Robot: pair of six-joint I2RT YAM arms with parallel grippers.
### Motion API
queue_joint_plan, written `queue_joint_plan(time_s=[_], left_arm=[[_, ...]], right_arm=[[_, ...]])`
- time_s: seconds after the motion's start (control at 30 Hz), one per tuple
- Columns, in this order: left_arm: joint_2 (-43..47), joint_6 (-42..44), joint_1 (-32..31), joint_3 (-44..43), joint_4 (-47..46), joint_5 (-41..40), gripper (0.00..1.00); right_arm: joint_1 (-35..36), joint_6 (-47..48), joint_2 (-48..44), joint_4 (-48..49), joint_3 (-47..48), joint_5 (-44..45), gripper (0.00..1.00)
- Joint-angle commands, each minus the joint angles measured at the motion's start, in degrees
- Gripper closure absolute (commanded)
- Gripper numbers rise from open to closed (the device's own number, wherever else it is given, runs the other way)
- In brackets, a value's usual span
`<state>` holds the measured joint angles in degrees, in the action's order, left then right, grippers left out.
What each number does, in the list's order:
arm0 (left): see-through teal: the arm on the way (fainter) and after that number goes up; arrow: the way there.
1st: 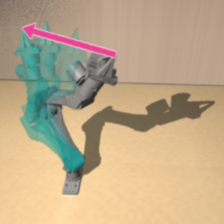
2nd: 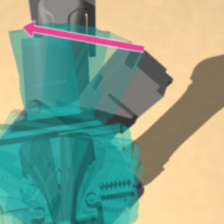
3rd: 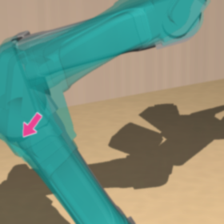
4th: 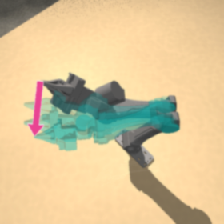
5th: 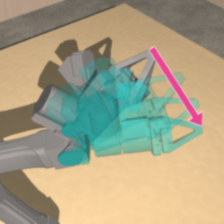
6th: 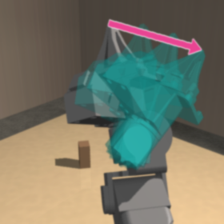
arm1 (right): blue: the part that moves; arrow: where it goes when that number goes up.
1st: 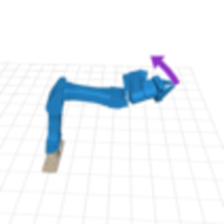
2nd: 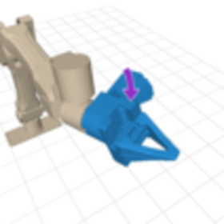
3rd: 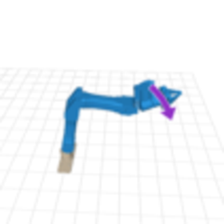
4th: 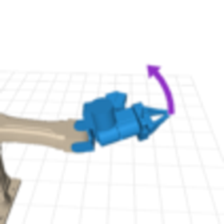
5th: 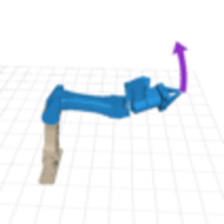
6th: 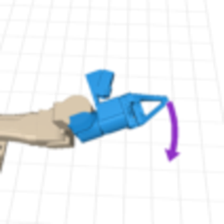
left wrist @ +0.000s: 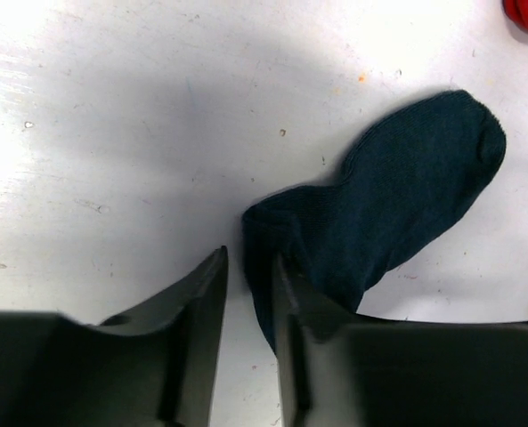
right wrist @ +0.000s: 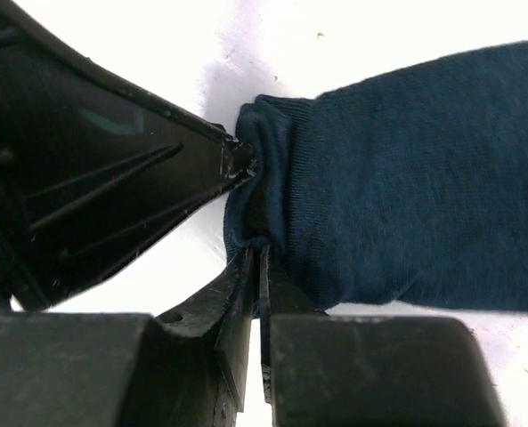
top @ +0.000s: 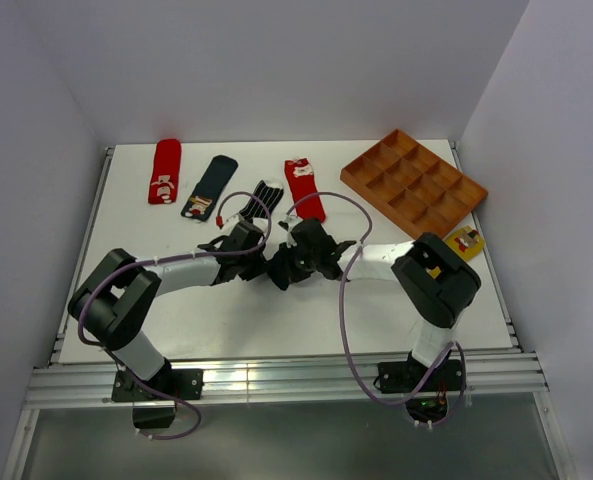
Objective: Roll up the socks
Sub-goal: Roll the sock at the center of the board.
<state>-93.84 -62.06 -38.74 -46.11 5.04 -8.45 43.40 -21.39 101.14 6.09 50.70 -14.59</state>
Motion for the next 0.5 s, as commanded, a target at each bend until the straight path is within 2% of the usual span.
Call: queue_joint_plan(time_s=[0.0, 0.1, 0.23, 0.33, 0.47], left_arm=[[0.94, 0.89, -0.28, 0.14, 2.87, -1.13, 0.64], [2.43, 0.19, -0.37, 1.11, 2.09, -1.13, 0.52], [3.40, -0.86, -0.19, 2.34, 0.85, -0.78, 0.45], [4.11, -1.39, 0.16, 3.13, -0.29, -0.26, 0.42], [4.72, -1.75, 0.51, 3.92, -1.70, 0.18, 0.42]], right_arm=[[-1.03, -1.29, 2.13, -2.39, 1.25, -0.34, 0.91], [-2.79, -2.69, 3.35, -3.27, 1.59, -3.41, 0.94], [-4.37, -4.44, 4.76, -1.79, 1.25, -8.77, 0.96], [-6.48, -6.03, 5.99, -0.90, 0.28, -11.94, 0.96], [-8.59, -7.09, 7.31, -0.29, -0.42, -14.76, 0.96]])
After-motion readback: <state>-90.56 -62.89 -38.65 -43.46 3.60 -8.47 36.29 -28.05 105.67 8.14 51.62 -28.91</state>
